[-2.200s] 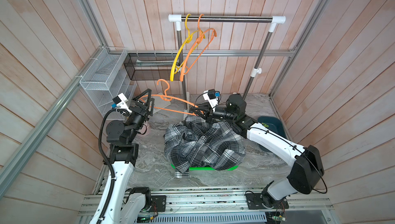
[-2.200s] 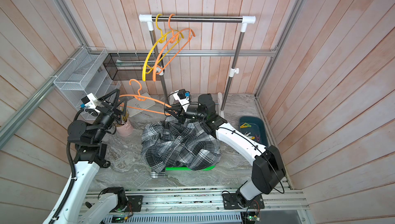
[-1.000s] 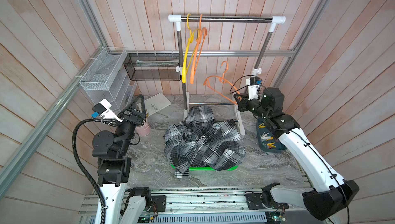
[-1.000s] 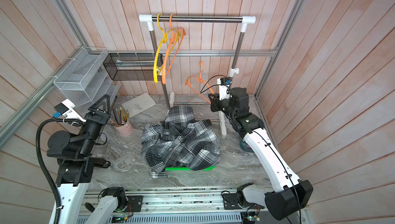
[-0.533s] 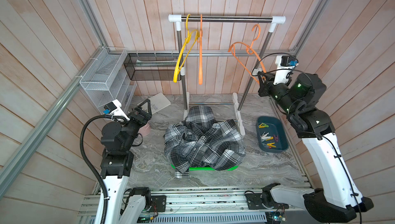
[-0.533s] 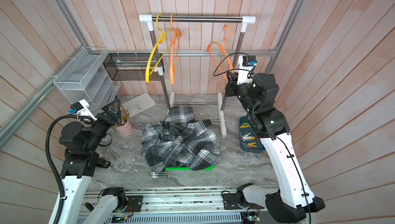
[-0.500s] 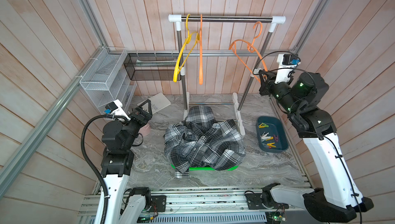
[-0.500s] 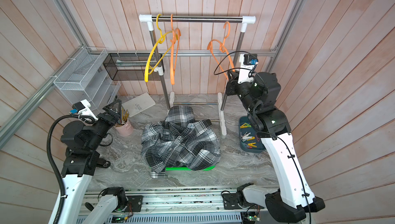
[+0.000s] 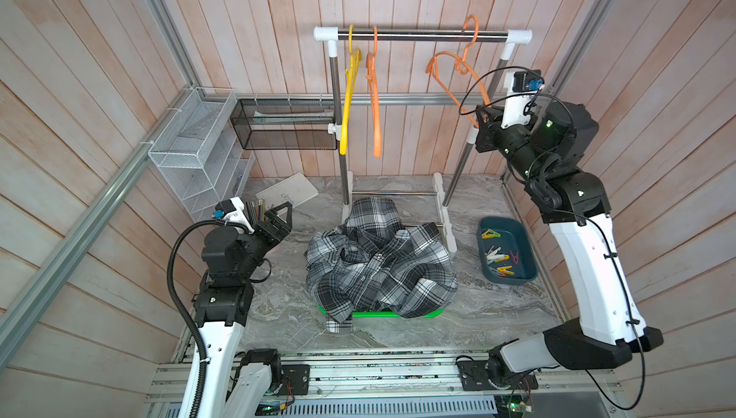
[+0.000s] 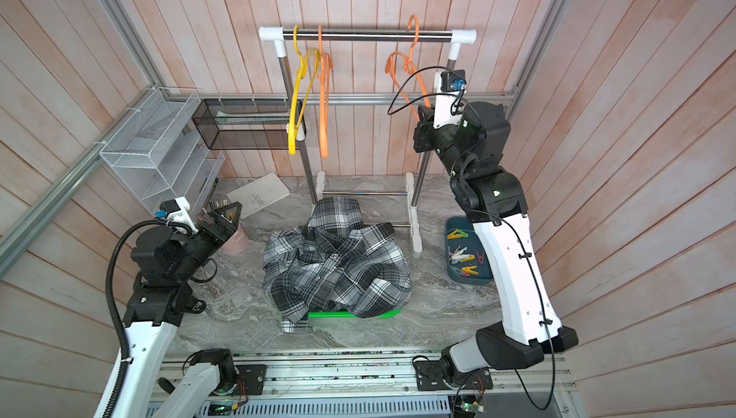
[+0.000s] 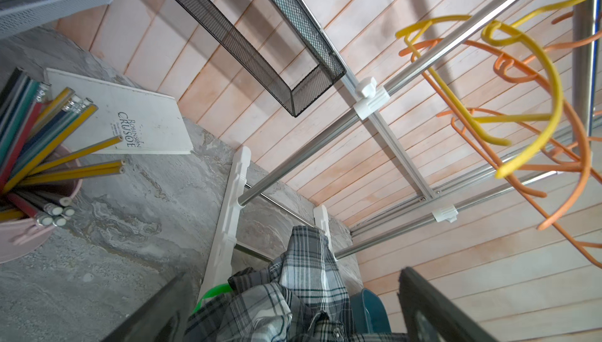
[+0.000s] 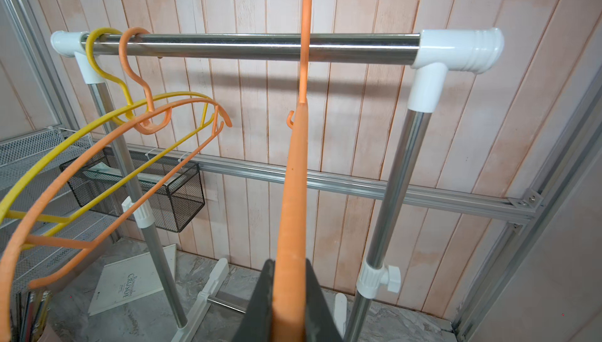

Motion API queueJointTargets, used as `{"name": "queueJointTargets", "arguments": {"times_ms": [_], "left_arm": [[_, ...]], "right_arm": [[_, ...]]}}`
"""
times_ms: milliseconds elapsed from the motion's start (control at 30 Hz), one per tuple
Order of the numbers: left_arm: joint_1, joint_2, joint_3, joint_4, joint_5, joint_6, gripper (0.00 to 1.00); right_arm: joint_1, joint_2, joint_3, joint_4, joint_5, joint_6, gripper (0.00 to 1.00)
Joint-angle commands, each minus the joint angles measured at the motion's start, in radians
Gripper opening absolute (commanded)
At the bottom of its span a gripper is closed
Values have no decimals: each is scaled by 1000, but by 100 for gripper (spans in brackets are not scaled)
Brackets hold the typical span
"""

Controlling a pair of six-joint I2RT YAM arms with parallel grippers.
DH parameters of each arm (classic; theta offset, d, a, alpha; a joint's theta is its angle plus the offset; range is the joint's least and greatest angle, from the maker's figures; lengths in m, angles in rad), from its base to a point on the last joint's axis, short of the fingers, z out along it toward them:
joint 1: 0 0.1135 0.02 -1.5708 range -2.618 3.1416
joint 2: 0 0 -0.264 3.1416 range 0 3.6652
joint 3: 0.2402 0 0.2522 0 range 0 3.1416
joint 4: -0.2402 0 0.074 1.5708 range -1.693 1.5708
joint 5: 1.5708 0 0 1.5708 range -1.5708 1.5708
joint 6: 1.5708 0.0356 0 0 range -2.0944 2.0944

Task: Remove the clothespins securing long-sleeve shirts to the hanger
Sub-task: Place the hanger on the clothesline.

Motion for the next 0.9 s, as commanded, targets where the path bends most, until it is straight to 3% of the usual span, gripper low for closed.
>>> {"name": "queueJointTargets", "arguments": {"times_ms": [0, 200, 433, 667, 867], "left_arm": [[5, 5, -26, -21, 123, 26, 100], [0, 31, -31, -12, 260, 41, 96], [-69, 23, -32, -102, 310, 96, 91], [-259, 10, -120, -46, 269, 2, 88], [-464, 104, -194, 91, 179, -60, 87]], "right_arm": [[-26, 36, 56, -28, -30, -8, 0], [-43, 70, 38, -29, -64, 9, 0], [-45, -17, -158, 69, -111, 64, 0], [-40, -142, -397, 144, -159, 128, 41], [-7, -245, -655, 217, -281, 231, 55]]}}
